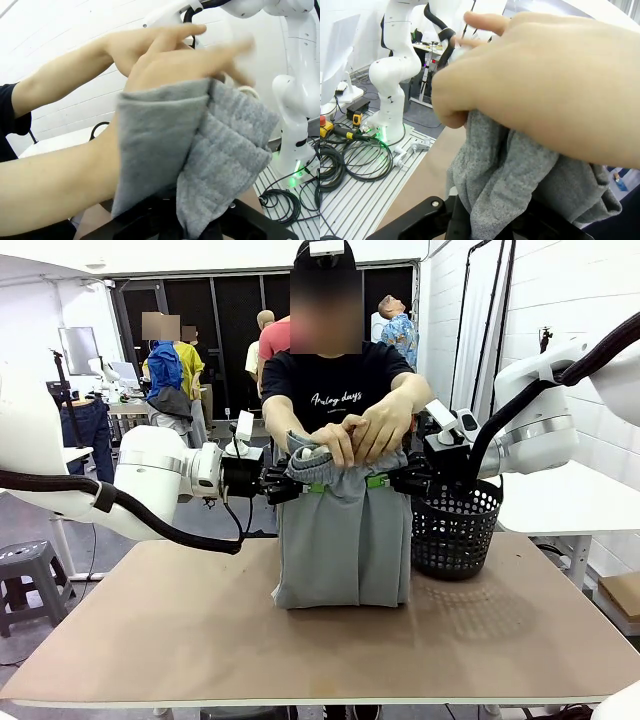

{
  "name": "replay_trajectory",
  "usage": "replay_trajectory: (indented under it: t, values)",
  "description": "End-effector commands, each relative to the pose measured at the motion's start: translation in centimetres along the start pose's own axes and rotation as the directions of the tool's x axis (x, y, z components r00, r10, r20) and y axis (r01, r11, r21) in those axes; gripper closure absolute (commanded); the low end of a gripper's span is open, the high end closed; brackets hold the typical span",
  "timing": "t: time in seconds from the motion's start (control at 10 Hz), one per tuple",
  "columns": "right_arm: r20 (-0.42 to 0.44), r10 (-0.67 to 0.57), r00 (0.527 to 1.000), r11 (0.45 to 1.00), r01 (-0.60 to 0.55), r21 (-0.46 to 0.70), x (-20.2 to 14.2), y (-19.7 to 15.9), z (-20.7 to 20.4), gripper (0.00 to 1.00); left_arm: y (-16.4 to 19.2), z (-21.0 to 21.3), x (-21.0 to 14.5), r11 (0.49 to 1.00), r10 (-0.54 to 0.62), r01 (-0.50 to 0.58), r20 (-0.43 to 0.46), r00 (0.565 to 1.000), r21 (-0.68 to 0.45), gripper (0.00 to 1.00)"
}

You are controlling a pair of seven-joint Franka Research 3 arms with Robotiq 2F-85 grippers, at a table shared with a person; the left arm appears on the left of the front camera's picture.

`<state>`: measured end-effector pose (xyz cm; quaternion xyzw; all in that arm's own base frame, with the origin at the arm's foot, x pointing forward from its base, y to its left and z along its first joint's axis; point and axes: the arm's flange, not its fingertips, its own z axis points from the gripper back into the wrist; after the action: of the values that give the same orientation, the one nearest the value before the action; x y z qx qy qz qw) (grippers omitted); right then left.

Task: Fold the training pants.
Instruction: Release the ends of the Training pants and then grab the overlapped ends.

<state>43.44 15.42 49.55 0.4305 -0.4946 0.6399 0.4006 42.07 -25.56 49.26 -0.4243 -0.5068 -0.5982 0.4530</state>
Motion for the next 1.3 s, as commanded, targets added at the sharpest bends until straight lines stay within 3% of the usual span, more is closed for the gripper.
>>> replay_trajectory:
  t: [0.0,1.2]
  values:
    - [0.006,0.009,1.000,1.000,-0.009,0.000,0.03,0.07,-0.10,1.00,0.05,-0.01,0.30,1.000,-0.006,0.006,-0.002,1.000,0.013,1.00]
    - [0.006,0.009,1.000,1.000,-0.009,0.000,0.03,0.07,-0.10,1.00,0.05,-0.01,0.30,1.000,-0.006,0.006,-0.002,1.000,0.013,1.00]
